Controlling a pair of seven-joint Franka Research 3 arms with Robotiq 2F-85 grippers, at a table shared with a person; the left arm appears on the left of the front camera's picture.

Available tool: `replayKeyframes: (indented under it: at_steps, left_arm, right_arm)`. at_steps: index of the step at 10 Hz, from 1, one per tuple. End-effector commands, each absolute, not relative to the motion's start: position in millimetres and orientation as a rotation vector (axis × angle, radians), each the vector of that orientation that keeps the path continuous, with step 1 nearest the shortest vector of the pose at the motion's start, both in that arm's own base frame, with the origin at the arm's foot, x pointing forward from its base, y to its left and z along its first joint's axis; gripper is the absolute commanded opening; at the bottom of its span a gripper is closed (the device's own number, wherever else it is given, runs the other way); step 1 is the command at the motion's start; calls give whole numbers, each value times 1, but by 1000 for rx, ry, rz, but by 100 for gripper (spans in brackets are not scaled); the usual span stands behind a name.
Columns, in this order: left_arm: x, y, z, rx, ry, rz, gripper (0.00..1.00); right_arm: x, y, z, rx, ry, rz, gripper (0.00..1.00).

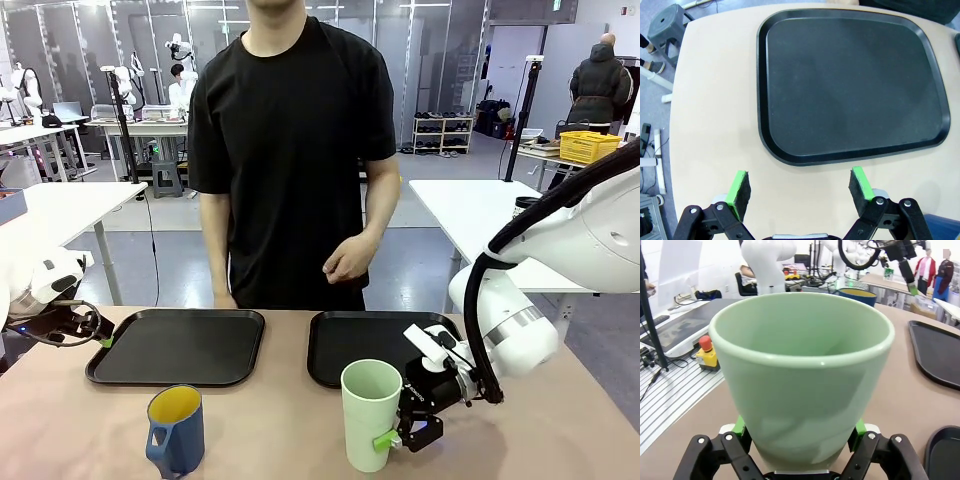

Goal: Sort and store the cups by type.
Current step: Pick up the Reusable plastic cup.

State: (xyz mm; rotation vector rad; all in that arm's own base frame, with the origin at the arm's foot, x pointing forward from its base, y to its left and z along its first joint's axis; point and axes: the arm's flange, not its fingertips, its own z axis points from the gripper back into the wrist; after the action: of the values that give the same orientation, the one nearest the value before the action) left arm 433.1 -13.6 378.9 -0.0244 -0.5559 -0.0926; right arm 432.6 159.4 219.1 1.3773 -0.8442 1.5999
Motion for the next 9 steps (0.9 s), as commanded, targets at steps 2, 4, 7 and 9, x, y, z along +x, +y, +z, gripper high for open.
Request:
replayKeyframes:
  at_steps: [2, 4, 7, 9]
  left_arm:
    - [433, -12, 379, -24, -558, -90, 100]
    - [433, -12, 379, -24, -558, -90, 100]
    - [433, -12, 379, -24, -558, -90, 100]
    - [433, -12, 379, -24, -558, -90, 100]
  right_arm:
    - [413, 156, 251, 1237, -977, 1558, 65]
    - [417, 158, 278, 1178, -1056, 1496, 65]
    - [431, 158, 295, 1158, -1169, 1357, 65]
    - [436, 159, 302, 1139, -1194, 1281, 65]
